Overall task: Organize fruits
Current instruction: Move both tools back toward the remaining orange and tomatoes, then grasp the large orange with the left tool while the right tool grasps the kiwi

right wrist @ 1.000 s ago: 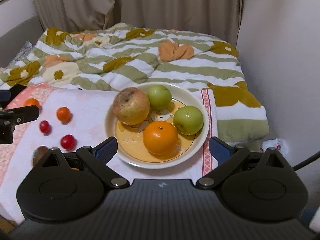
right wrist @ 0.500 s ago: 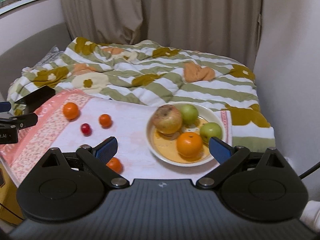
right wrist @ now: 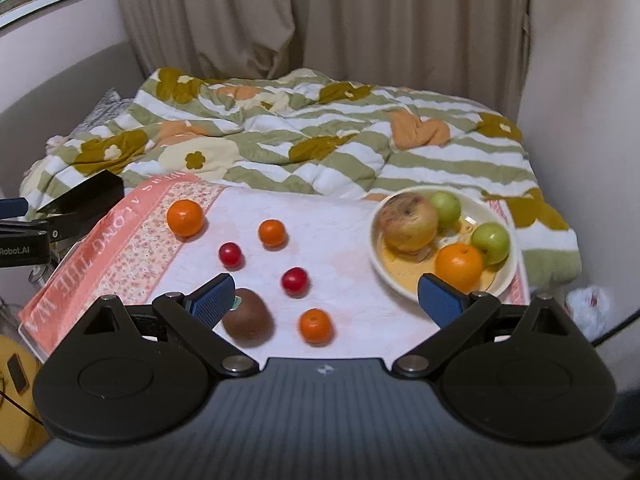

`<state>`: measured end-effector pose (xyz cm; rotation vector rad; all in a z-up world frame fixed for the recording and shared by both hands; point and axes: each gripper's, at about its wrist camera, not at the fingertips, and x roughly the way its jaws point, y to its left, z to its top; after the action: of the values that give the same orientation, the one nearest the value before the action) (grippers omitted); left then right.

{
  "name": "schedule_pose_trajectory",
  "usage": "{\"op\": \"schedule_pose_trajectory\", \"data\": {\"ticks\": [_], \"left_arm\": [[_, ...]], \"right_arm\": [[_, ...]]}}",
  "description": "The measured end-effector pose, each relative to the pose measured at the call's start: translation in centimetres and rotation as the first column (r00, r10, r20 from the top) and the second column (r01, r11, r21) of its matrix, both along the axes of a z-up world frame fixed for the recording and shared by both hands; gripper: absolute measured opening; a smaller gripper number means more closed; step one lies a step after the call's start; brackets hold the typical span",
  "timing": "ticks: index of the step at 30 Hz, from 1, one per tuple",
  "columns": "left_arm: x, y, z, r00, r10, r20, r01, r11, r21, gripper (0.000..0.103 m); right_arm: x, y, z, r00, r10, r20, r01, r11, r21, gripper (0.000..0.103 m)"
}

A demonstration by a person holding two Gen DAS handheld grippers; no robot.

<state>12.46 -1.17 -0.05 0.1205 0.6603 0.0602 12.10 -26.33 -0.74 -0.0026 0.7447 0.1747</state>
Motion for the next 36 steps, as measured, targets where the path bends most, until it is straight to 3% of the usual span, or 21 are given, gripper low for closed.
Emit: {"op": "schedule_pose_trajectory", "data": {"ticks": [8,15,25,36], "left_arm": [[5.0,4.4,-2.0,0.991,-0.128,-0.044,0.127,0.992,-0.019,0.102],[9.2,6.3,-4.0,0.969,-0.229,-0.088,0.227,0.973,-0.027,0.102],[15.1,5.7,-8.2,0.929,-0.323,-0.183,0.318,0.946,-0.054,0.102],[18.4,4.0,-12.0,0.887,-0.397,-0.237,0.39,0.918,-0.078,0.094]], "right_arm": [[1.1,5.7,-3.1,0.985,-0.153,-0.078,0.153,0.988,-0.006,0.103],[2.4,8.7,-5.1,0.952,-0.276,-0.132,0.28,0.96,0.01,0.103],[4.6,10.7,-8.8,0.914,-0.367,-0.174,0.374,0.927,0.008,0.103],[6.5,11.4,-12.2,0.887,-0.407,-0.22,0.415,0.91,-0.012,0.103]]}}
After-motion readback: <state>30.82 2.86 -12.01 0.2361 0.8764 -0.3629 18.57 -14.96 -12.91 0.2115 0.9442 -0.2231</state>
